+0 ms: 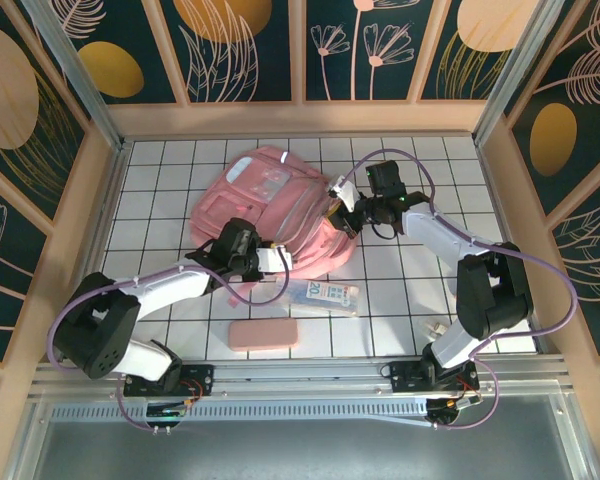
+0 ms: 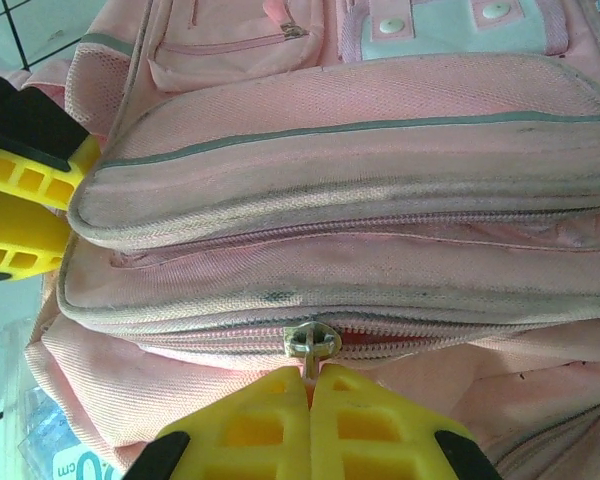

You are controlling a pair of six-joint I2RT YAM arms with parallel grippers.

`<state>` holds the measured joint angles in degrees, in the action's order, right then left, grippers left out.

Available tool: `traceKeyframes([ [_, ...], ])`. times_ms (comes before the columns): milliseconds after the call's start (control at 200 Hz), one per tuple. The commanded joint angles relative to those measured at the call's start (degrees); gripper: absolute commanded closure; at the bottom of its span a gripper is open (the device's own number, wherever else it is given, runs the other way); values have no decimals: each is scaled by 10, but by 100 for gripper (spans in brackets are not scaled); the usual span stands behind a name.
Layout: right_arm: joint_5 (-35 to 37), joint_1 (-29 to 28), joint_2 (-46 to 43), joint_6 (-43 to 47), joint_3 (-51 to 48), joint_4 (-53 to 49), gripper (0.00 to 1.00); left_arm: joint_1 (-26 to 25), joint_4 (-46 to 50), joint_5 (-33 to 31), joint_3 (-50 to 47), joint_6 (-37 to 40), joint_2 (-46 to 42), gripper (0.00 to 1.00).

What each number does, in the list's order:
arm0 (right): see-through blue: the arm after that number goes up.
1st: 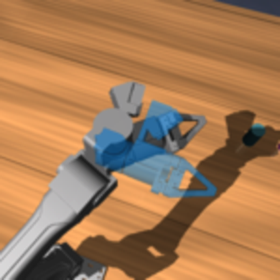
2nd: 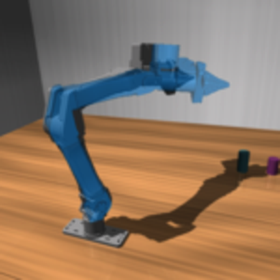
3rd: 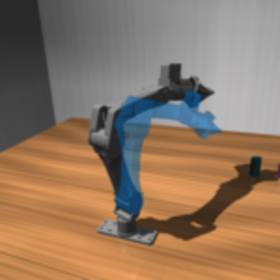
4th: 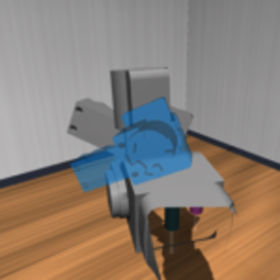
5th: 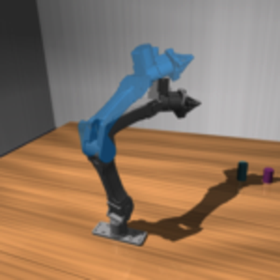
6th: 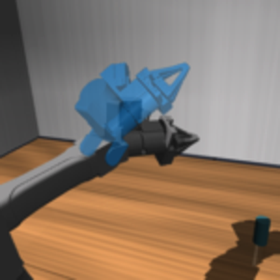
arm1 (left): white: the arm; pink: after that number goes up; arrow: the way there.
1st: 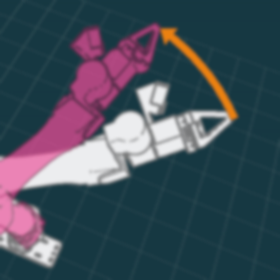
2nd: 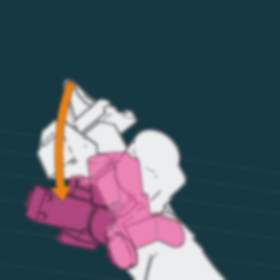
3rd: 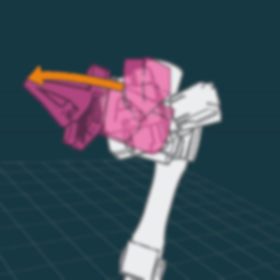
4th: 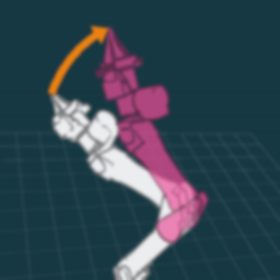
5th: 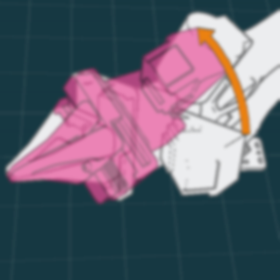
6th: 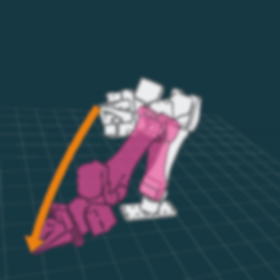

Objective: Pack books, pencil case, and school supplies into a backpack

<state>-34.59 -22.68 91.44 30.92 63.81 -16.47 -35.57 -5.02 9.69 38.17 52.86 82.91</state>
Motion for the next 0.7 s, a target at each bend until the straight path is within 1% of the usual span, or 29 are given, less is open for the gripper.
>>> traceKeyframes([
  [0,-27,2,-28,-8,-6,26,100,5,-44,-32,22,1,17,74],
  [45,-26,2,-28,-10,-7,27,100,5,-39,-30,30,0,19,86],
  [75,-26,1,-27,-10,-7,27,100,4,-33,-28,37,-1,20,97],
  [85,-26,1,-27,-10,-7,27,100,4,-29,-29,41,-2,20,100],
  [180,-16,-1,-24,-13,-8,29,100,4,7,-20,80,-41,17,100],
  [235,-15,-6,-22,-30,-12,36,100,4,29,5,102,-64,13,100],
  [310,-71,-25,-18,-56,-23,49,100,4,41,40,119,-100,9,100],
  [345,-80,-39,-18,-65,-28,54,100,4,49,51,126,-112,8,100],
  [385,-70,-57,-15,-48,-26,35,100,4,57,58,135,-123,8,100],
  [455,-22,-82,-8,-7,-16,-18,100,4,71,56,153,-144,9,100],
  [480,-13,-83,-8,0,-15,-28,100,4,75,57,162,-155,10,100],
  [495,-15,-94,-9,3,-15,-32,100,4,77,61,167,-160,11,100],
  [545,-51,-109,-15,6,-20,-30,100,4,84,80,180,-175,15,100],
  [580,-98,-116,-19,4,-23,-24,100,4,87,97,198,-186,21,100],
  [631,-147,-118,-22,0,-21,-17,100,4,94,114,213,-198,32,100],
  [661,-155,-116,-22,4,-16,-23,100,4,96,121,221,-203,38,100],
  [696,-141,-107,-23,10,-10,-30,100,4,101,123,227,-204,45,100],
])
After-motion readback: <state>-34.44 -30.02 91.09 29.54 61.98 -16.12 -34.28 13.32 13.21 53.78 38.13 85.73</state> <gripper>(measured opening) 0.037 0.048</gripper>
